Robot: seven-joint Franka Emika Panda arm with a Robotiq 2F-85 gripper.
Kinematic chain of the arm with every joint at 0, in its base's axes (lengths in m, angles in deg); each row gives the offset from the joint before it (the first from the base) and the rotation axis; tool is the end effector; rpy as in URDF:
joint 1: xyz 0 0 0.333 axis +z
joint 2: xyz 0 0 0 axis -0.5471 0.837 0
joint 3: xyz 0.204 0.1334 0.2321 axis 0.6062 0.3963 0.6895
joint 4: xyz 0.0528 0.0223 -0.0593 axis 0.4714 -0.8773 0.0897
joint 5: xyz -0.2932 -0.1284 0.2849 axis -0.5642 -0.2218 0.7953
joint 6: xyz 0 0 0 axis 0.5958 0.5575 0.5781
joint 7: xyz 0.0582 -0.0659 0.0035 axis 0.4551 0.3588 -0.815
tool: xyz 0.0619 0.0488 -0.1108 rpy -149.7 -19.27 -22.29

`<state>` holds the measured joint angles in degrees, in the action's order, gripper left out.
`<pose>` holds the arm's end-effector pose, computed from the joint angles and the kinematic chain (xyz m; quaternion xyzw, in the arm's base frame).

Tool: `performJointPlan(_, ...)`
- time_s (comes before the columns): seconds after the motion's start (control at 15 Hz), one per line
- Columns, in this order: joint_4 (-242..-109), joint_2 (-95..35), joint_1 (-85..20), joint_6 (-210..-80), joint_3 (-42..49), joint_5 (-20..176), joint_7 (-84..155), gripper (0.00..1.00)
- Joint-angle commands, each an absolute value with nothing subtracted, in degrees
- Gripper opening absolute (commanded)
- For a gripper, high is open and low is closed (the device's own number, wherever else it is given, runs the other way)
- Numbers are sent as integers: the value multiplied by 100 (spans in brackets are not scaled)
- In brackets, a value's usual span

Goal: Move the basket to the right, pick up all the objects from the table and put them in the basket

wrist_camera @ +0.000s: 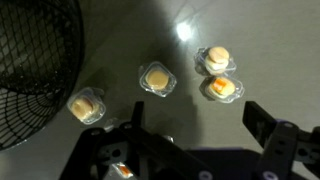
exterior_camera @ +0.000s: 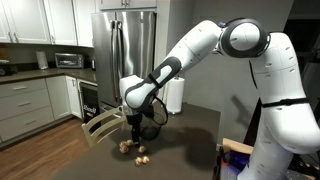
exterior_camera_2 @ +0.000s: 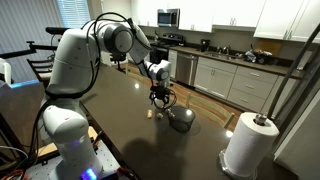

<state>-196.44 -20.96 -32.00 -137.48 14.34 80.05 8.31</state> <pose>0.6122 0.0896 0.1916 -0.9586 -0.2669 0.0934 0.0331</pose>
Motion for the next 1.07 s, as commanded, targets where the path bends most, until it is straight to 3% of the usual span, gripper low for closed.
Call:
performJointPlan(0.0, -19816, -2100, -3224, -14320, 1460, 7916, 672, 100)
performJointPlan(1.0, -19722, -1746, -3292, -14661, 1299, 7814, 821, 100)
